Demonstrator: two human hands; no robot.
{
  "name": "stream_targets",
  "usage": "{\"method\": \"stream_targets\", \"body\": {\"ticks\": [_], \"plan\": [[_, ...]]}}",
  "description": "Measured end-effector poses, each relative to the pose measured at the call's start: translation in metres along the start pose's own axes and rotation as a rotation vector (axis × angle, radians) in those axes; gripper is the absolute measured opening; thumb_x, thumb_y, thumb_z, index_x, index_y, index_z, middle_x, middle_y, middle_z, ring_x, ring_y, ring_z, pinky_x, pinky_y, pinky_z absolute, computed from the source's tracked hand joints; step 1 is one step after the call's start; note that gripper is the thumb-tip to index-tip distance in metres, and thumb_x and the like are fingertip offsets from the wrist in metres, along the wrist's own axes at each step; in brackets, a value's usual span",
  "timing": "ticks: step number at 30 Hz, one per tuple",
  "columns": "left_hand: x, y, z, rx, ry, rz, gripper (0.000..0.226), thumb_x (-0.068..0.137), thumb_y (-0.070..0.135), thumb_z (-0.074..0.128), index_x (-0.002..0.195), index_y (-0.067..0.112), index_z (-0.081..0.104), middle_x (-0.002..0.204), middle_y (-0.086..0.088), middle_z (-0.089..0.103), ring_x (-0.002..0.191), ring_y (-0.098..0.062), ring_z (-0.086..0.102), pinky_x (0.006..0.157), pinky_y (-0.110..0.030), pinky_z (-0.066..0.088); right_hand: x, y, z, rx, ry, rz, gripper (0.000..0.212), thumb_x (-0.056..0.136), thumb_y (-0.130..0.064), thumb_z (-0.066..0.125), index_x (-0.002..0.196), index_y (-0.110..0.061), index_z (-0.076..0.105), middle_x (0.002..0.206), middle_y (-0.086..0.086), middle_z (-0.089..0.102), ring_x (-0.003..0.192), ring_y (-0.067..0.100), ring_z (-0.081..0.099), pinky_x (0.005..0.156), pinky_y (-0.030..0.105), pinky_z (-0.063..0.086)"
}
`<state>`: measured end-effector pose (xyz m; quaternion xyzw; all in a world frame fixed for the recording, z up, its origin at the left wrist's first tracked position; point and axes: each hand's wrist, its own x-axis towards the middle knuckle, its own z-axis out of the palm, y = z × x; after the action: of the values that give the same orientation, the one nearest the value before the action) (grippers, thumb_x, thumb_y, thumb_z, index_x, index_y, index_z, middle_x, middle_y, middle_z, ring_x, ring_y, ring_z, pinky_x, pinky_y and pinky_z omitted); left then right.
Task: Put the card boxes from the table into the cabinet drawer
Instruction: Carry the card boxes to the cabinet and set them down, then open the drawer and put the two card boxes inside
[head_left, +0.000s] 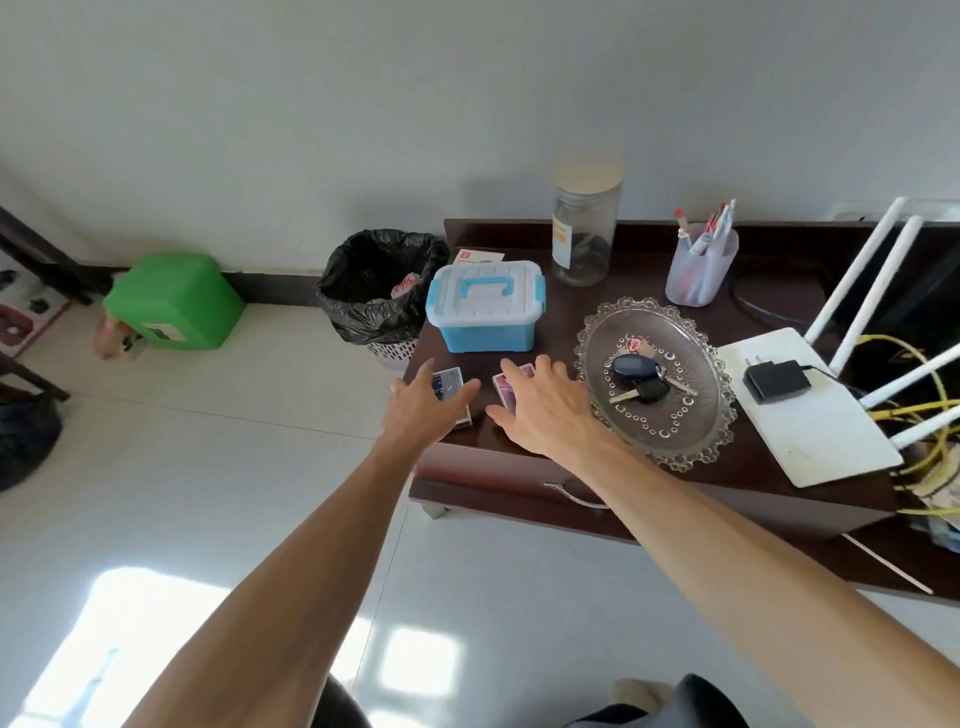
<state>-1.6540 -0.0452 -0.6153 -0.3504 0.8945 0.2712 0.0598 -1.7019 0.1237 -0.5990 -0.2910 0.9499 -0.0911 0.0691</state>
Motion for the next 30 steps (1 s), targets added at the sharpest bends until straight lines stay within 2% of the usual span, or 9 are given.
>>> {"method": "stream_targets", "body": {"ticks": [3,6,8,10,14,17,20,24,30], "plan": [[0.004,-0.012,-0.016,-0.178,0.138,-0.006,0.082,0.081,0.075,0.035,0.147,0.027,0.036,0.139,-0.018,0.051,0.125,-0.033,0.053,0.103,-0.053,0.046,-0.040,0.006,-0.020,0.090,0.199,-0.072,0.055,0.094,-0.056,0.052,0.137,-0.022,0.054,0.119,0.010,0.060,0.106,0.027,0.058,0.079,0.040,0.054],[-0.001,-0.040,-0.024,-0.315,0.257,-0.037,0.064,0.088,0.057,0.041,0.137,0.017,0.048,0.122,-0.015,0.065,0.096,-0.025,0.062,0.088,-0.042,0.053,-0.103,0.026,-0.021,0.288,0.298,-0.102,0.035,0.092,-0.047,0.056,0.115,-0.024,0.067,0.099,-0.001,0.062,0.093,0.021,0.059,0.073,0.032,0.048],[-0.009,-0.061,-0.020,-0.333,0.235,-0.056,0.057,0.090,0.046,0.047,0.134,0.011,0.053,0.119,-0.015,0.068,0.098,-0.029,0.064,0.087,-0.042,0.052,-0.145,0.044,-0.008,0.380,0.245,-0.022,0.027,0.092,-0.045,0.058,0.112,-0.028,0.068,0.097,-0.010,0.063,0.094,0.013,0.058,0.071,0.026,0.043],[-0.016,-0.074,-0.011,-0.352,0.161,-0.046,0.051,0.091,0.041,0.049,0.126,0.007,0.061,0.117,-0.016,0.070,0.105,-0.034,0.065,0.092,-0.047,0.052,-0.174,0.060,0.014,0.426,0.136,0.088,0.024,0.094,-0.042,0.061,0.113,-0.030,0.068,0.099,-0.017,0.062,0.100,0.008,0.060,0.076,0.026,0.046],[-0.018,-0.080,0.005,-0.437,0.114,-0.017,0.035,0.089,0.037,0.051,0.098,0.009,0.071,0.094,-0.014,0.073,0.093,-0.037,0.068,0.080,-0.049,0.054,-0.185,0.086,0.058,0.371,0.051,0.183,0.033,0.096,-0.037,0.060,0.125,-0.024,0.066,0.120,-0.012,0.066,0.114,0.011,0.059,0.090,0.029,0.049],[-0.010,-0.091,0.012,-0.522,0.161,-0.059,0.040,0.086,0.038,0.061,0.114,0.010,0.070,0.103,-0.007,0.073,0.093,-0.026,0.068,0.083,-0.039,0.053,-0.169,0.092,0.079,0.286,0.096,0.098,0.039,0.094,-0.032,0.062,0.131,-0.017,0.064,0.128,-0.005,0.066,0.118,0.019,0.059,0.091,0.036,0.051],[-0.001,-0.099,0.011,-0.598,0.124,-0.036,0.041,0.085,0.034,0.069,0.118,0.010,0.069,0.104,-0.006,0.071,0.087,-0.017,0.063,0.072,-0.027,0.047,-0.149,0.089,0.094,0.180,0.075,-0.029,0.045,0.093,-0.028,0.063,0.134,-0.011,0.062,0.130,0.003,0.067,0.119,0.024,0.061,0.092,0.040,0.051],[0.007,-0.103,0.008,-0.606,0.088,-0.039,0.045,0.083,0.036,0.072,0.121,0.012,0.069,0.105,-0.005,0.071,0.088,-0.018,0.062,0.075,-0.029,0.045,-0.131,0.084,0.111,0.087,-0.043,-0.029,0.048,0.097,-0.036,0.056,0.140,-0.014,0.053,0.127,0.003,0.065,0.120,0.024,0.057,0.094,0.042,0.050],[0.011,-0.111,0.011,-0.698,0.064,-0.028,0.046,0.080,0.037,0.076,0.118,0.012,0.070,0.104,-0.004,0.072,0.087,-0.017,0.066,0.072,-0.026,0.046,-0.129,0.075,0.129,0.120,0.049,0.023,0.045,0.095,-0.033,0.057,0.133,-0.008,0.057,0.117,0.006,0.064,0.111,0.027,0.055,0.090,0.041,0.052]]}}
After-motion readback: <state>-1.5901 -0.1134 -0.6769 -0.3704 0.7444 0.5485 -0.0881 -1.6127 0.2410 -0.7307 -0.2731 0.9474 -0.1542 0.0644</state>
